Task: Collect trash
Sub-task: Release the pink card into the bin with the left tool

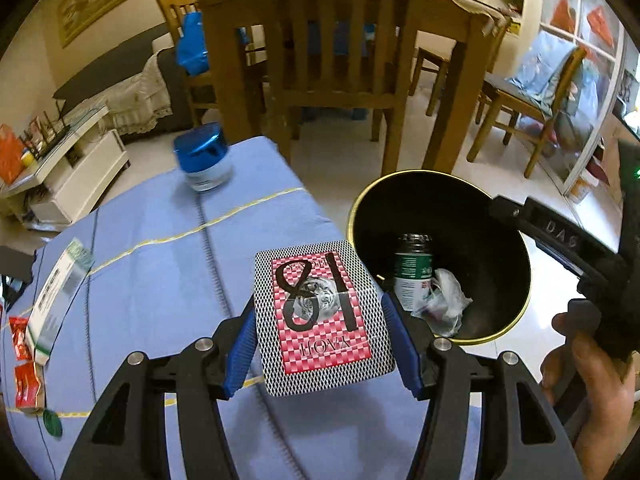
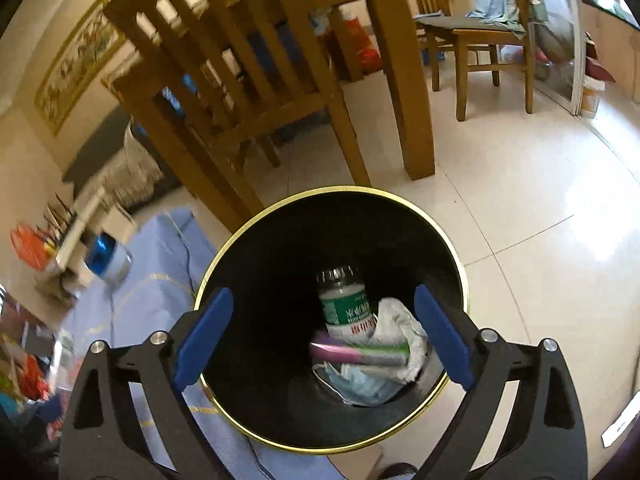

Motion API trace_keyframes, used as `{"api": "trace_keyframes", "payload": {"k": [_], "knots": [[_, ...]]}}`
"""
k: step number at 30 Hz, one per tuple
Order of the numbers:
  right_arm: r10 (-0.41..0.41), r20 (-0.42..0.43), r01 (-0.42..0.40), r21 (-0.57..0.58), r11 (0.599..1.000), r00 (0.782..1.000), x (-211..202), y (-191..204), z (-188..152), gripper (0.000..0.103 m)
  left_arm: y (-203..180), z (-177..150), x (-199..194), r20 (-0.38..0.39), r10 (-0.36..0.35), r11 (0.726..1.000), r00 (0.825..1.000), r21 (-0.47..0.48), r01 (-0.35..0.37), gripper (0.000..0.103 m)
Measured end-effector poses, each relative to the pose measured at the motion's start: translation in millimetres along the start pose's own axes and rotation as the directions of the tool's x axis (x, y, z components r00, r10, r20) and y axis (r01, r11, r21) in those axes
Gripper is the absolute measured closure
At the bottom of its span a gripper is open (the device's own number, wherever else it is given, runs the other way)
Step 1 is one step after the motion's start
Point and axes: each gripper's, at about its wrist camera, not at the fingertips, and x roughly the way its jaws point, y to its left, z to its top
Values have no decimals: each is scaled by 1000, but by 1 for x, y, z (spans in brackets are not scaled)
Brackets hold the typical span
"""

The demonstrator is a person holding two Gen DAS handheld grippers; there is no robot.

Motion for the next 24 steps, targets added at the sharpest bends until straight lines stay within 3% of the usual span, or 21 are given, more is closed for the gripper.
{"api": "trace_keyframes", "payload": {"k": [3, 12, 17, 18, 19, 20, 24], "knots": [[17, 12, -17, 29, 999, 1000, -3, -6, 2, 12, -13, 6, 7, -3, -7, 1000, 1000, 21, 7, 45], [-12, 221, -43, 242, 969, 975, -51, -57, 12, 7, -48, 23, 28, -13, -10, 996, 1000, 92, 11, 45], [-25, 263, -49, 273, 961, 964, -61, -71, 15, 6, -71, 35, 34, 3, -49, 989, 999, 140, 48, 45], [-27, 268, -49, 274, 961, 963, -62, -73, 15, 6, -74, 36, 36, 5, -56, 987, 998, 150, 55, 41], [-31, 273, -48, 278, 959, 962, -62, -74, 16, 6, -77, 38, 37, 9, -52, 986, 999, 158, 50, 28], [-34, 276, -47, 284, 958, 961, -63, -76, 15, 6, -78, 39, 37, 21, -41, 986, 999, 163, 37, 23], [-34, 258, -45, 293, 955, 965, -59, -80, 14, 6, -73, 35, 32, 40, -54, 986, 998, 159, 47, 20]]}}
